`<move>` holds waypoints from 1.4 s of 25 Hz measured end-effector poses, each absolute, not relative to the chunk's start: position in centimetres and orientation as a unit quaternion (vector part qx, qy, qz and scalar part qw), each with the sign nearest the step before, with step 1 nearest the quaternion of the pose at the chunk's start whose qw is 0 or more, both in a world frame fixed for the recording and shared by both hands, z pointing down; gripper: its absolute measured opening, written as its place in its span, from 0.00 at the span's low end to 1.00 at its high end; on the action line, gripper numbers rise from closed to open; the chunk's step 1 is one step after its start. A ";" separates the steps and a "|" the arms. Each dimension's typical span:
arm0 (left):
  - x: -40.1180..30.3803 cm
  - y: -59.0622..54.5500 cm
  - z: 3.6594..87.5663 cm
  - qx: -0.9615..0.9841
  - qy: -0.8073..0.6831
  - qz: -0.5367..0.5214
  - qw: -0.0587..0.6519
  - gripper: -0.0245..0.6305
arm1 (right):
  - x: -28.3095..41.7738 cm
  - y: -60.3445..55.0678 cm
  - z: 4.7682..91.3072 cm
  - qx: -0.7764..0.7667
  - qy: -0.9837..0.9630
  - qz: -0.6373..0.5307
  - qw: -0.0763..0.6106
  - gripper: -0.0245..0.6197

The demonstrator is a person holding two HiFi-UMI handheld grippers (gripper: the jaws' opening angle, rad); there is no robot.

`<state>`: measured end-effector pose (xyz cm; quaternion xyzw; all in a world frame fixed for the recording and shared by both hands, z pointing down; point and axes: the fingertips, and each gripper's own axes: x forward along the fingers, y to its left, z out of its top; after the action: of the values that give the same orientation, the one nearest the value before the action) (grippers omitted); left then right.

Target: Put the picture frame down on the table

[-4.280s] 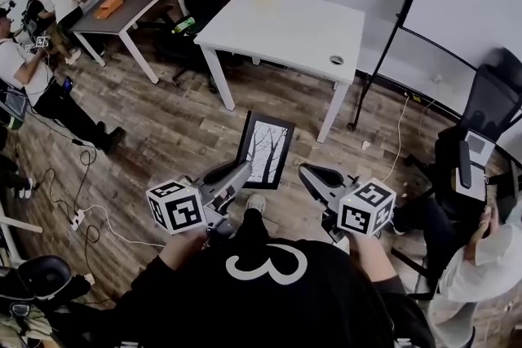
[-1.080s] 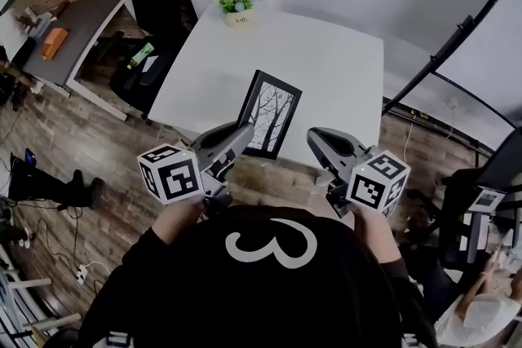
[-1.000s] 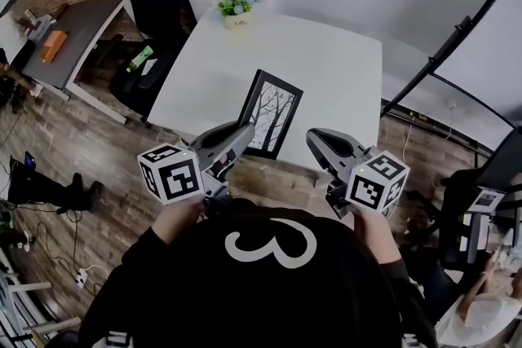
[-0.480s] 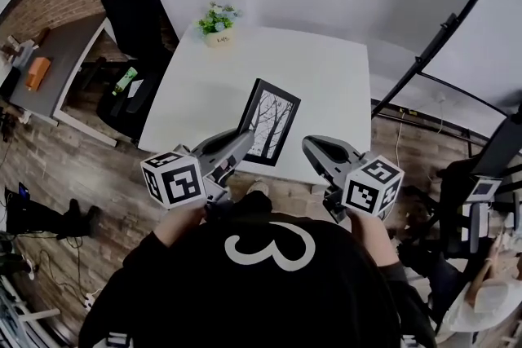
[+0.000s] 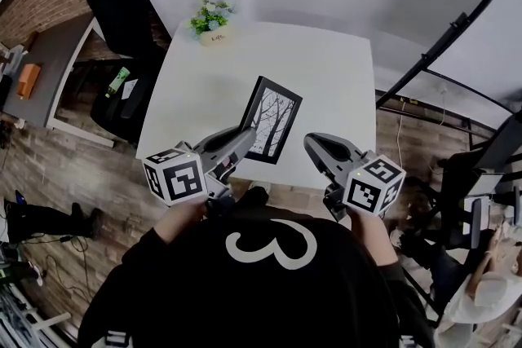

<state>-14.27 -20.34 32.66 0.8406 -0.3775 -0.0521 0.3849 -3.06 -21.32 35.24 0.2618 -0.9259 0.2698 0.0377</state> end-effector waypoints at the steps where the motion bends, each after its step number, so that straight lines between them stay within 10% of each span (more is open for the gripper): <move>1: -14.4 -20.9 32.9 0.839 -0.376 -0.051 0.390 0.16 | -3.2 -21.8 35.5 0.264 -0.924 0.274 0.037 0.08; 35: -14.1 -28.0 44.6 0.806 -0.353 0.048 0.472 0.16 | -3.1 -26.5 44.5 0.311 -0.872 0.375 0.055 0.08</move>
<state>-14.07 -28.03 44.56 0.8062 -0.3531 0.0484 0.4722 -3.10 -26.49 44.46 0.3109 -0.8715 0.3752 0.0545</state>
